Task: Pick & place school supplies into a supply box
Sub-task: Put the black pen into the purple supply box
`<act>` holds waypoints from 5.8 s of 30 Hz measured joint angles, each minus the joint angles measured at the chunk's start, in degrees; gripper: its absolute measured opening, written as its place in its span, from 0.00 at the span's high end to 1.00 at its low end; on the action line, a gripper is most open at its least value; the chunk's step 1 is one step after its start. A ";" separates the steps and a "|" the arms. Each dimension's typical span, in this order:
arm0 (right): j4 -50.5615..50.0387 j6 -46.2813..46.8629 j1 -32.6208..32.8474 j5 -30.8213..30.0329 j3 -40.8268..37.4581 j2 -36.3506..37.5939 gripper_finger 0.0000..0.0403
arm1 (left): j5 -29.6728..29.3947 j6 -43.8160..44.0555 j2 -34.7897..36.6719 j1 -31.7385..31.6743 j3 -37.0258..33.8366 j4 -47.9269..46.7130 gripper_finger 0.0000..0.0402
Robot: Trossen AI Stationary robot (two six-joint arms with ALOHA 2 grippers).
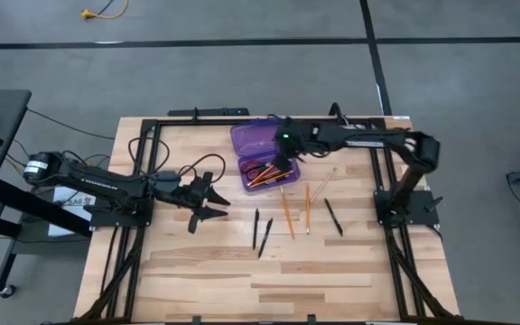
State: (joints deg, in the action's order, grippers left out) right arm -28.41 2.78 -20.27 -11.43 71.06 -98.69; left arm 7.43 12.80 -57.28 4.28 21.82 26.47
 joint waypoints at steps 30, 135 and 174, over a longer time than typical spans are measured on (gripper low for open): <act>-5.87 -20.71 3.86 12.77 14.15 -14.52 0.84 | -8.04 0.46 0.00 6.44 0.00 -0.23 0.64; -11.67 68.08 35.14 0.99 -34.66 13.32 0.69 | 5.83 -12.16 0.00 -11.46 0.02 -1.76 0.64; -16.30 71.43 38.62 -8.82 -26.56 13.02 0.99 | 6.89 -12.39 0.00 -11.46 0.02 -3.10 0.64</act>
State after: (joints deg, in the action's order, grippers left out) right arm -44.71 74.21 18.35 -20.25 44.51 -85.67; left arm 14.32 0.41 -57.28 -7.18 21.85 23.38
